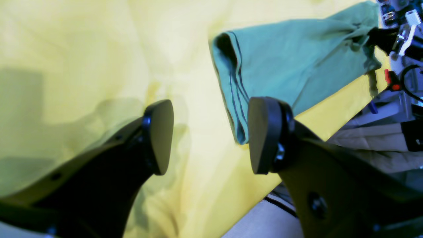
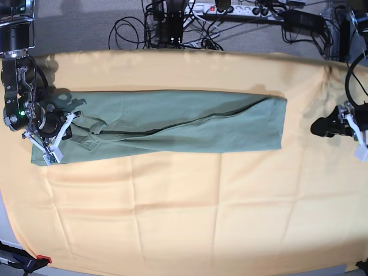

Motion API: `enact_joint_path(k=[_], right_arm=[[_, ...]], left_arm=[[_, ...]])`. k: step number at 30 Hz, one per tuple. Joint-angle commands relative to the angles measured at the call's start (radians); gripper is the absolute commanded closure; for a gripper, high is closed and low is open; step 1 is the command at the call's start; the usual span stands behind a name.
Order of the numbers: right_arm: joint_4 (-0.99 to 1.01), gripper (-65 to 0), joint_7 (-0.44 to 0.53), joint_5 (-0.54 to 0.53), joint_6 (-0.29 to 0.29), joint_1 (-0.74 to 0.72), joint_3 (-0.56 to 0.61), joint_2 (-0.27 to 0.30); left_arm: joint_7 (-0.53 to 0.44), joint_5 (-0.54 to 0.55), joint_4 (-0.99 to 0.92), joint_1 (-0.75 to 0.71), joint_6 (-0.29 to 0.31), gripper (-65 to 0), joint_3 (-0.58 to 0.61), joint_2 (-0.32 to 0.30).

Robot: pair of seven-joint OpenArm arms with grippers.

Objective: Fold the T-shirt properly

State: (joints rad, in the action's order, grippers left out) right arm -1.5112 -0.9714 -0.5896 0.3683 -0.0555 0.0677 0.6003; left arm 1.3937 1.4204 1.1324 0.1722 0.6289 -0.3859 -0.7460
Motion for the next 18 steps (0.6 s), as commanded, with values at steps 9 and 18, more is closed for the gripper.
enact_joint_path(k=[9, 18], right_arm=[[-0.003, 0.0, -0.008, 0.014, -0.006, -0.008, -0.004, 0.01], [-0.003, 0.0, -0.007, 0.014, -0.006, -0.008, -0.004, 0.01]], left_arm=[[-0.013, -0.025, 0.015, 0.019, -0.009, -37.3, -0.01, 0.043], [-0.005, -0.013, 0.015, 0.019, -0.009, -37.3, -0.009, 0.074]])
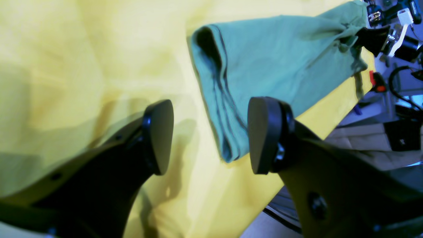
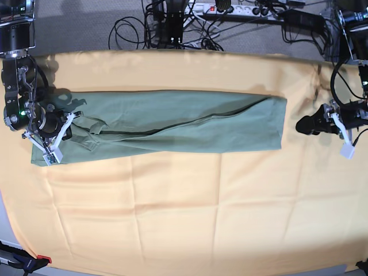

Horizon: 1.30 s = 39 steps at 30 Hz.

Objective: Fold the T-shirt properly

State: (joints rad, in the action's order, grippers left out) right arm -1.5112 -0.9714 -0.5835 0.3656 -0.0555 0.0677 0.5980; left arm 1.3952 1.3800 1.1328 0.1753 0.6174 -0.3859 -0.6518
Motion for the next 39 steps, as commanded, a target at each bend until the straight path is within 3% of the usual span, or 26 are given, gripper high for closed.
enact_joint_path(k=[1, 14, 23, 39], right_arm=[[-0.003, 0.0, -0.008, 0.008, -0.003, -0.008, -0.004, 0.012], [-0.003, 0.0, -0.008, 0.008, -0.003, -0.008, -0.004, 0.012], [-0.003, 0.0, -0.008, 0.008, -0.003, -0.008, -0.004, 0.012], [-0.003, 0.0, -0.008, 0.008, -0.003, -0.008, -0.004, 0.012]], left_arm=[[-0.006, 0.027, 0.014, 0.014, 0.002, -37.3, -0.009, -0.012], [-0.008, -0.009, 0.014, -0.032, 0.003, -37.3, -0.009, 0.018], [-0.068, -0.067, 0.014, -0.033, 0.003, -37.3, -0.009, 0.03], [-0.07, -0.068, 0.014, -0.031, 0.003, -37.3, -0.007, 0.157]])
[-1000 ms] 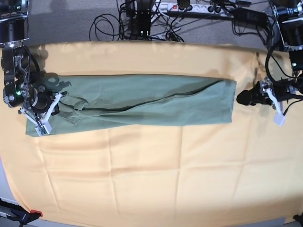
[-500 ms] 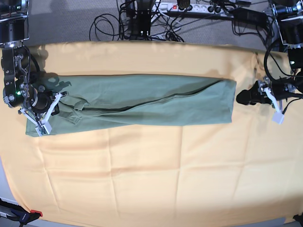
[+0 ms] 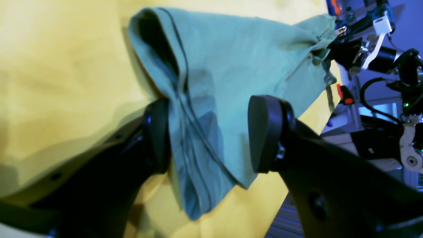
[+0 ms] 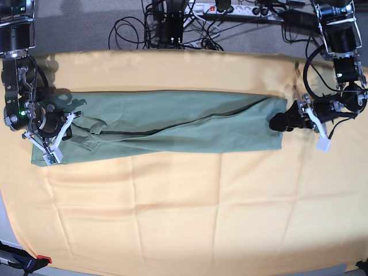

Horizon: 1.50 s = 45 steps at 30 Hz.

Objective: Fold the T-shirt properly

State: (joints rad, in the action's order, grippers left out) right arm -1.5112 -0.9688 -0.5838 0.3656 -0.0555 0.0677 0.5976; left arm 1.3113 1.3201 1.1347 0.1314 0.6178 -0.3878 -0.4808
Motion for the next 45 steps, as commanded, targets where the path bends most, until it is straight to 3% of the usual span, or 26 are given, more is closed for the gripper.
enact_joint_path(k=[1, 14, 17, 22, 28, 31, 36, 41, 45], right_arm=[[-0.003, 0.0, -0.011, 0.008, -0.003, -0.008, -0.004, 0.013], [-0.003, 0.0, -0.011, 0.008, -0.004, -0.008, -0.004, 0.013], [-0.003, 0.0, -0.011, 0.008, -0.004, -0.008, -0.004, 0.013], [-0.003, 0.0, -0.011, 0.008, -0.004, -0.008, -0.004, 0.013], [-0.003, 0.0, -0.019, 0.001, -0.007, -0.05, -0.004, 0.016], [-0.004, 0.0, -0.028, -0.065, -0.005, -0.094, -0.004, 0.015], [-0.004, -25.1, -0.071, -0.136, 0.04, -0.175, -0.004, 0.015], [-0.004, -26.3, -0.071, -0.214, 0.084, -0.227, -0.004, 0.015], [-0.004, -26.3, -0.071, -0.224, 0.087, -0.241, -0.004, 0.014]], left_arm=[[0.014, -0.008, 0.013, 0.013, 0.003, -37.3, -0.005, -0.008], [0.029, 0.048, 0.013, 0.013, 0.003, -35.2, -0.004, 0.052], [0.029, 0.062, 0.013, 0.014, 0.018, -25.1, -0.003, 0.051], [0.028, 0.068, 0.013, 0.014, 0.018, 0.0, -0.003, 0.05], [0.025, 0.068, 0.013, 0.029, 0.018, 0.0, -0.004, 0.022], [0.024, 0.064, 0.013, 0.047, 0.018, 0.0, -0.005, -0.004], [0.015, 0.039, 0.013, 0.07, 0.017, 0.0, -0.006, -0.061], [-0.01, 0.038, 0.013, 0.074, 0.018, 0.0, -0.008, -0.124], [-0.01, 0.038, 0.013, 0.074, 0.018, 0.0, -0.008, -0.17]])
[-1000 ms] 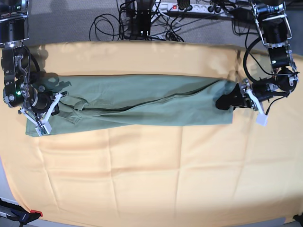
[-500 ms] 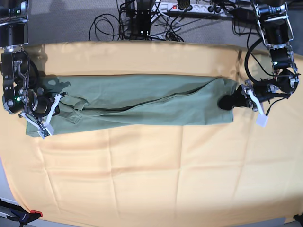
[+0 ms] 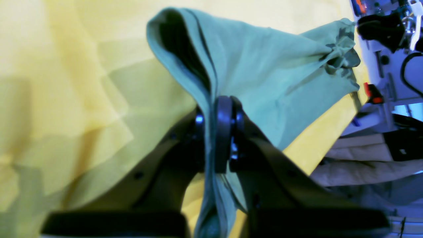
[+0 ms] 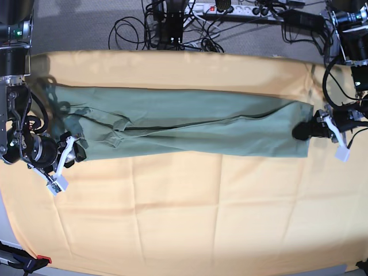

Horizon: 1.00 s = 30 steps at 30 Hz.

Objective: Fold the T-shirt properly
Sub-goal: 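Pull the shirt strip taut between the left and right grippers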

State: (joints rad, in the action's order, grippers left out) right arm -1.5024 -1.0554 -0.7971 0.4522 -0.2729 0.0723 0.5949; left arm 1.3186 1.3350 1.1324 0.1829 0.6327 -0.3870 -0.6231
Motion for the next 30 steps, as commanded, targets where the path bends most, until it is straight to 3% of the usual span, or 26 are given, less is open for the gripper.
enact_joint_path(k=[1, 7, 13, 16, 19, 30], right_arm=[[-0.013, -26.3, 0.016, -0.01, 0.0, -0.024, -0.009, 0.016], [-0.012, -26.3, 0.016, -0.007, 0.0, -0.023, -0.009, 0.015], [-0.012, -26.3, 0.016, -0.007, 0.001, -0.023, -0.009, 0.014], [-0.012, -26.3, 0.016, -0.007, 0.001, -0.023, -0.009, 0.014], [-0.012, -26.3, 0.016, -0.007, 0.001, -0.023, -0.009, 0.014], [-0.012, -26.3, 0.023, -0.007, 0.021, -0.023, -0.008, -0.023]], left_arm=[[-0.017, 0.024, 0.015, 0.023, 0.003, 0.0, -0.008, -0.041], [-0.018, 0.028, 0.015, 0.023, 0.003, 0.0, -0.008, -0.126], [-0.017, 0.078, 0.015, 0.023, 0.012, 0.0, -0.01, -0.153], [0.0, 0.149, 0.015, 0.023, 0.035, 0.0, -0.01, -0.153], [0.036, 0.149, 0.026, 0.031, 0.062, 0.0, -0.01, -0.142], [0.056, 0.149, 0.206, 0.031, 0.018, 0.0, -0.01, -0.083]])
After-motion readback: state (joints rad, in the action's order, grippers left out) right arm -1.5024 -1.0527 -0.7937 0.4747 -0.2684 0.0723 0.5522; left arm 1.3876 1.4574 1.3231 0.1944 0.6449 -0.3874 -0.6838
